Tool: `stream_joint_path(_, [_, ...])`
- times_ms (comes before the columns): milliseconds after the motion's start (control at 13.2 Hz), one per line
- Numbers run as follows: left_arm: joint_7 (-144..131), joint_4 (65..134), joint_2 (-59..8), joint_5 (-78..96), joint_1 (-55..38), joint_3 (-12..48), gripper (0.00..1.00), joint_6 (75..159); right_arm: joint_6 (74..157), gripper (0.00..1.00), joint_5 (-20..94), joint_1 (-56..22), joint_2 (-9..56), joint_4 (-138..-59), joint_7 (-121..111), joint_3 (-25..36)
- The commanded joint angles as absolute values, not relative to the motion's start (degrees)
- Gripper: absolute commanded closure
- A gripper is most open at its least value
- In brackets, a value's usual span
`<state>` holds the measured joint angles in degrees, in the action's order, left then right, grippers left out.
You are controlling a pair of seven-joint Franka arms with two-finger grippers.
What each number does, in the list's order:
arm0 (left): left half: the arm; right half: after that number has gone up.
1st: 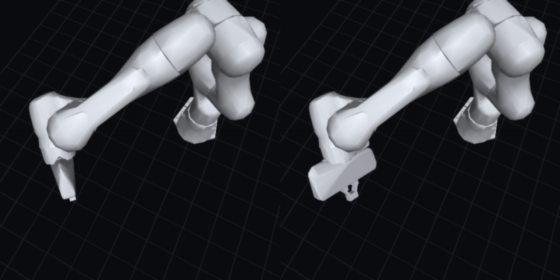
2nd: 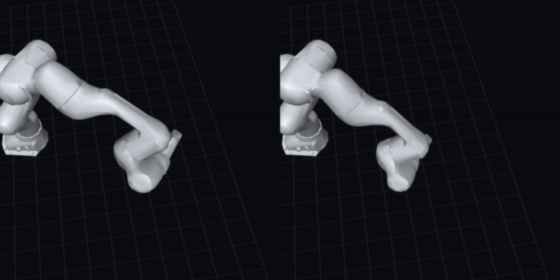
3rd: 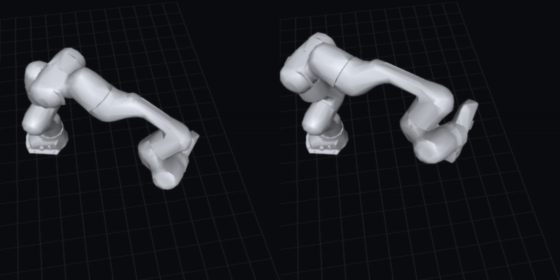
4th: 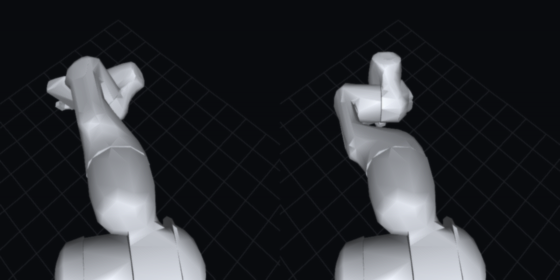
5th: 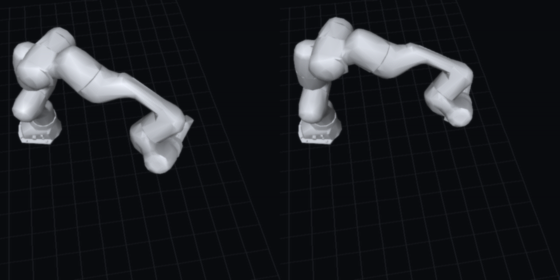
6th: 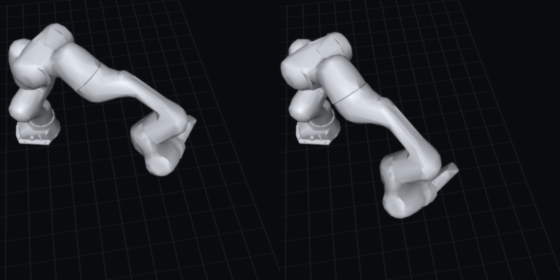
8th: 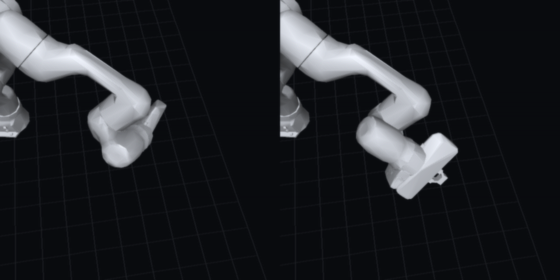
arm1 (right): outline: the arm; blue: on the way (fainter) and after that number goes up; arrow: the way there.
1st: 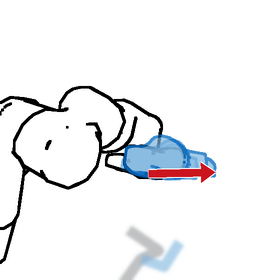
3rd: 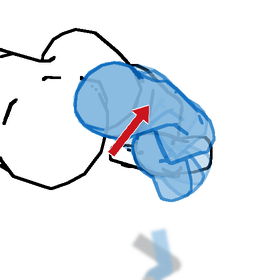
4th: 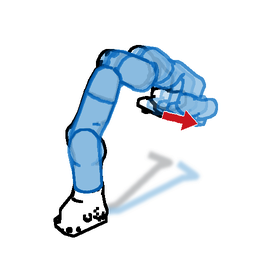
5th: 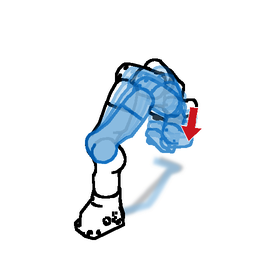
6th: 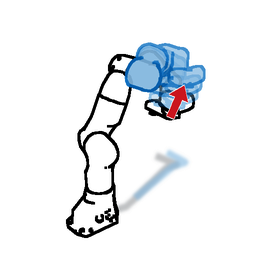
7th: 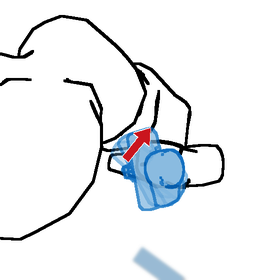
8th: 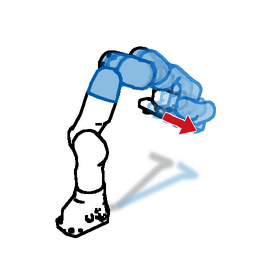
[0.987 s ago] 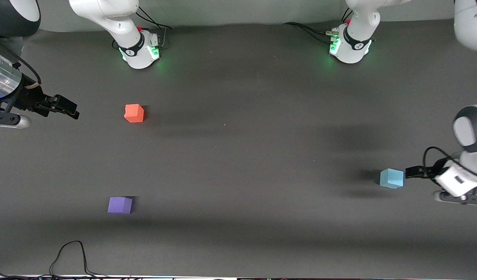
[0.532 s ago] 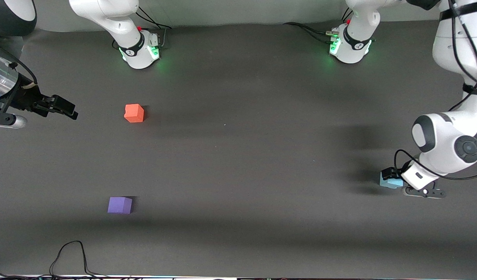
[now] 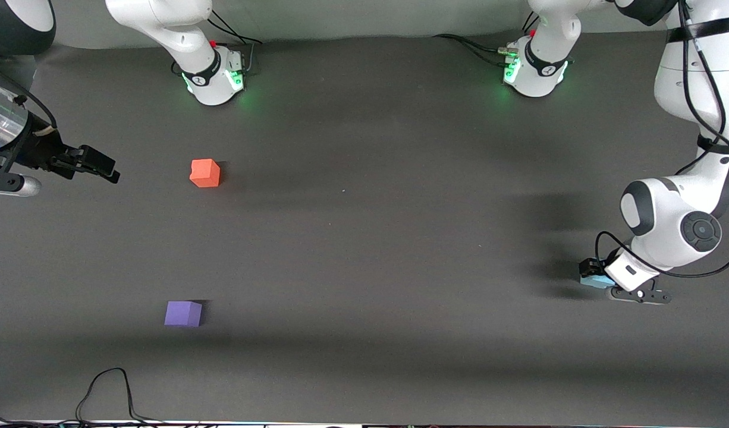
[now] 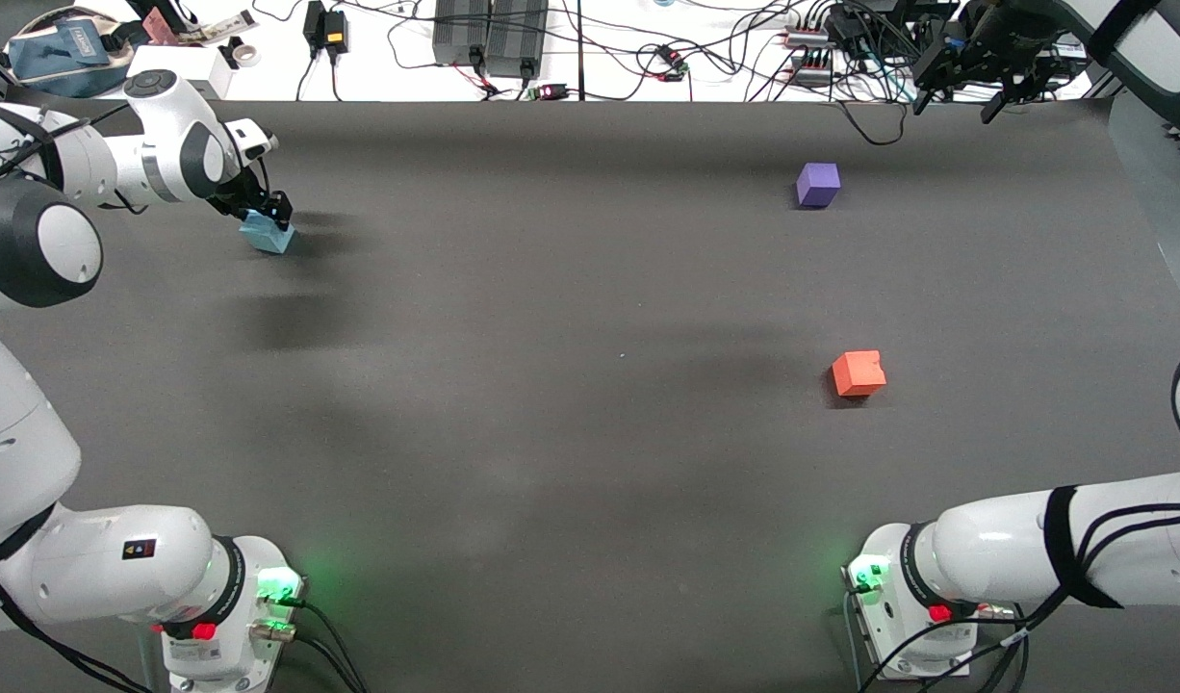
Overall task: Place blue block between orange and purple blocks
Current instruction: 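Reach the left gripper down to the light-blue block and grasp it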
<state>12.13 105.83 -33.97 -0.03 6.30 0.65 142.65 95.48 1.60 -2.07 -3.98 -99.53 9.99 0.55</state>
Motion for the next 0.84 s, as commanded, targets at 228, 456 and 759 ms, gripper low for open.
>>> stream_joint_path(228, [12.22,104.69,-32.88,-0.62,6.5,0.44,0.6,141.34,95.71,0.0,2.29,-2.37,-4.66,-99.14,9.93,0.7])
stream_joint_path(456, [11.43,98.29,-29.19,-0.53,6.59,0.18,0.59,126.98,95.71,0.0,2.37,-2.37,-5.01,-99.49,9.93,0.7])
stream_joint_path(759, [1.62,90.81,-24.71,-0.96,2.74,0.44,0.59,112.0,96.06,0.0,2.29,-2.37,-5.1,-98.97,9.84,0.79])
